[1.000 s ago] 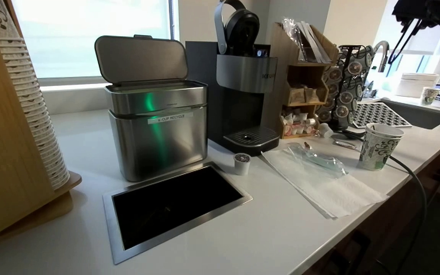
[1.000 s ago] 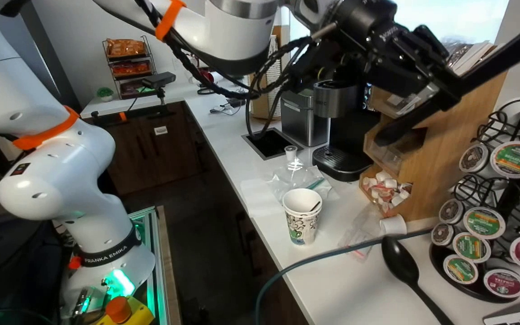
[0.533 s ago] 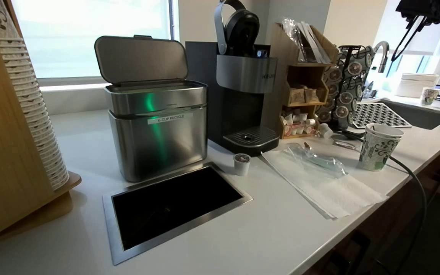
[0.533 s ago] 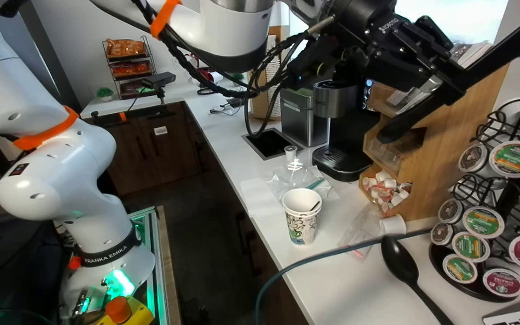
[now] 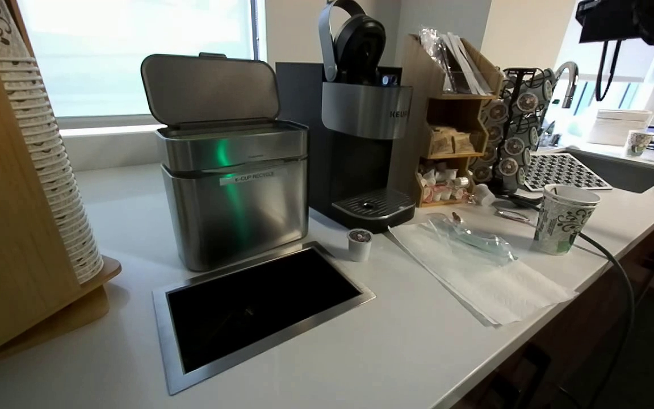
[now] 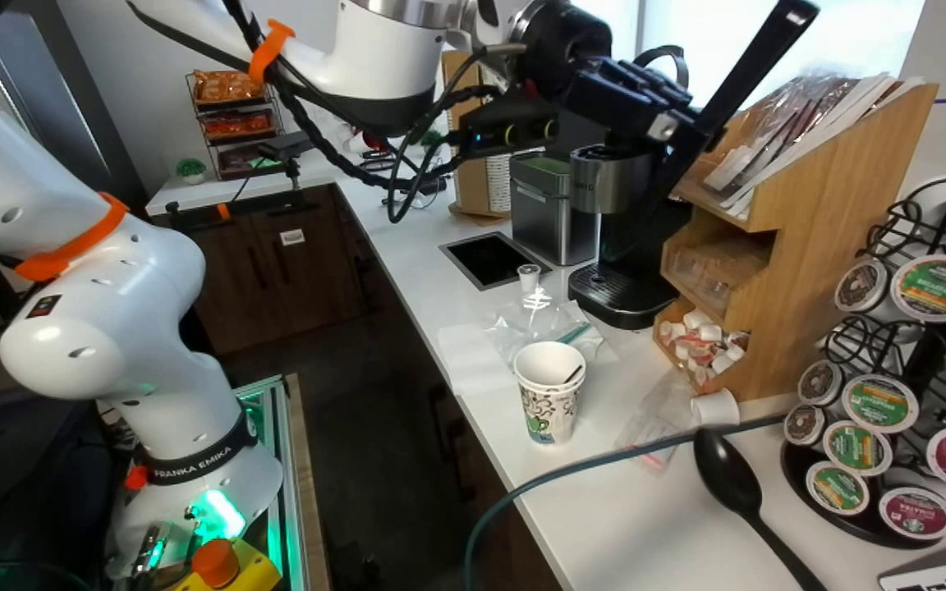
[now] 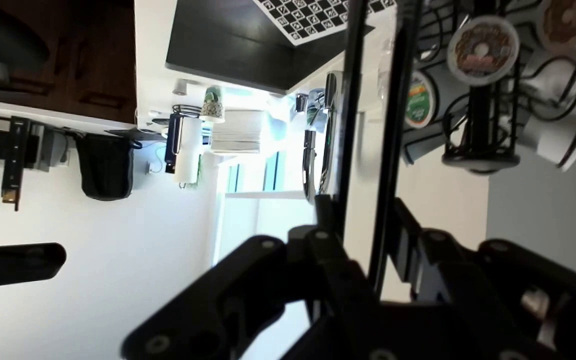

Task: Put the black tongs in the coffee cup.

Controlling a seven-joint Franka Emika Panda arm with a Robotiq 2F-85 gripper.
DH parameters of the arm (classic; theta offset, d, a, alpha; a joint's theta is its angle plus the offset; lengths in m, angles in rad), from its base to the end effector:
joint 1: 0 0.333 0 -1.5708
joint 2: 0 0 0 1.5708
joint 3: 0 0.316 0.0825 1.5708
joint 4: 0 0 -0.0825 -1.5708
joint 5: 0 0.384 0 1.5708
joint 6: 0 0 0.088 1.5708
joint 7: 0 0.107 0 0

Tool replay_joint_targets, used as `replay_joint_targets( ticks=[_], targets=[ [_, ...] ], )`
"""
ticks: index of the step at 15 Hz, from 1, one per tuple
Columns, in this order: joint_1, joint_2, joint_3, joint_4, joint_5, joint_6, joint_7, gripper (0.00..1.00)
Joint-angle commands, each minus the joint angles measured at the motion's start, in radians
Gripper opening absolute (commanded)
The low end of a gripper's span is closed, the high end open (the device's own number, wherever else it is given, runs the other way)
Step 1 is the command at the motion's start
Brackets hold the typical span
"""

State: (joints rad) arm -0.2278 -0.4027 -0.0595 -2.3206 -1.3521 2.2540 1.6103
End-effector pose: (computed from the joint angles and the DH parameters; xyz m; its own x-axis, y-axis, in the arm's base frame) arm 0.4396 -0.1608 0.5502 0.2166 -0.3363 0.9165 -0.9270 -0.3654 0.0850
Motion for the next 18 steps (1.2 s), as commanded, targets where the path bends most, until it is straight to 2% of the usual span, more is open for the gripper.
replay_joint_targets(
  ticks=[1, 5, 8, 12, 18],
  targets=[
    [0.080, -0.112, -0.002, -0.203, 0.022, -0.019, 0.026, 0.07],
    [0.110, -0.101, 0.003, -0.322, -0.073, 0.018, 0.248, 0.07],
    [0.112, -0.112, -0.001, -0.356, -0.205, -0.006, 0.401, 0.07],
    [0.139, -0.074, -0.020, -0.346, -0.402, -0.011, 0.525, 0.07],
    [0.173, -0.024, -0.056, -0.377, -0.501, -0.017, 0.595, 0.07]
  ],
)
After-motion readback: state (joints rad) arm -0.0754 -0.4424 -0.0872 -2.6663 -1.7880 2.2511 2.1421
